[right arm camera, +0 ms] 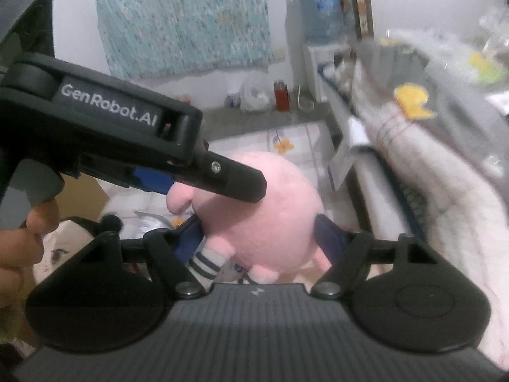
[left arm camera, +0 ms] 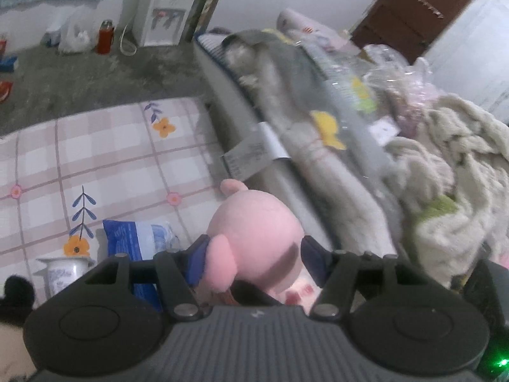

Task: Organize soft objects
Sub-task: 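Close the left gripper on the pink plush toy on the mattress, then carry the pink plush toy with the left gripper over the cardboard box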

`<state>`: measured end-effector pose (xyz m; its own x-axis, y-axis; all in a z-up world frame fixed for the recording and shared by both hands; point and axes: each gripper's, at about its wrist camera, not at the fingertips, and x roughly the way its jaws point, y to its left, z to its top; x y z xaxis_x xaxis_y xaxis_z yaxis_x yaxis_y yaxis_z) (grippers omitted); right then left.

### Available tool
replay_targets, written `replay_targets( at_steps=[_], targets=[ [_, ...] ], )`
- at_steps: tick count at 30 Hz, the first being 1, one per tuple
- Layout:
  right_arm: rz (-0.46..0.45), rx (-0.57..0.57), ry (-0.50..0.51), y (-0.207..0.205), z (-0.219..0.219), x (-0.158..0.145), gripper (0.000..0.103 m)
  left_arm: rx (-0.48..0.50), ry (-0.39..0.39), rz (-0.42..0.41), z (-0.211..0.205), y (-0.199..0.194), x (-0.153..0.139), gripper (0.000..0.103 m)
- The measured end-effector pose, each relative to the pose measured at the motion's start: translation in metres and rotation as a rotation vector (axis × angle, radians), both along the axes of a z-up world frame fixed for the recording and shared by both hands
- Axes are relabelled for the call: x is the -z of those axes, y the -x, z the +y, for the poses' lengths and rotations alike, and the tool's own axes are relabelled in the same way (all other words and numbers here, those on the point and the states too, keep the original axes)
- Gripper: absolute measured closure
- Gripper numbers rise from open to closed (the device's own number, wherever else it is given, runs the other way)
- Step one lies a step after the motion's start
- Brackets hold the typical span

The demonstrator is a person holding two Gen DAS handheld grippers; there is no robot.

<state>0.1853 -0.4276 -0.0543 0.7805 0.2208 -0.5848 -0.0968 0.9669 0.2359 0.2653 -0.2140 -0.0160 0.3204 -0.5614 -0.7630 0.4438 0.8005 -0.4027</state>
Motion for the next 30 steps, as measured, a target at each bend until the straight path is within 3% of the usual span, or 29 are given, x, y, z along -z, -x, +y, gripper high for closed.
replay_targets(
  at_steps=[10,17,22,30],
  targets=[
    [-0.13,-0.008,-0.044,0.098,0.019,-0.058,0.029,0.012,0.033,-0.137,0.036,0.094,-0.064,0.04],
    [-0.211,-0.065,-0.064,0.155,0.051,-0.097,0.029,-0.043,0.084,-0.197,0.08,0.153,-0.094,0.04],
    [-0.24,-0.162,-0.075,0.18,0.086,-0.118,0.029,-0.115,0.086,-0.235,0.123,0.186,-0.113,0.04],
    [-0.257,-0.415,-0.144,0.17,0.174,-0.162,0.029,-0.339,0.071,-0.303,0.222,0.214,-0.152,0.037]
  ],
)
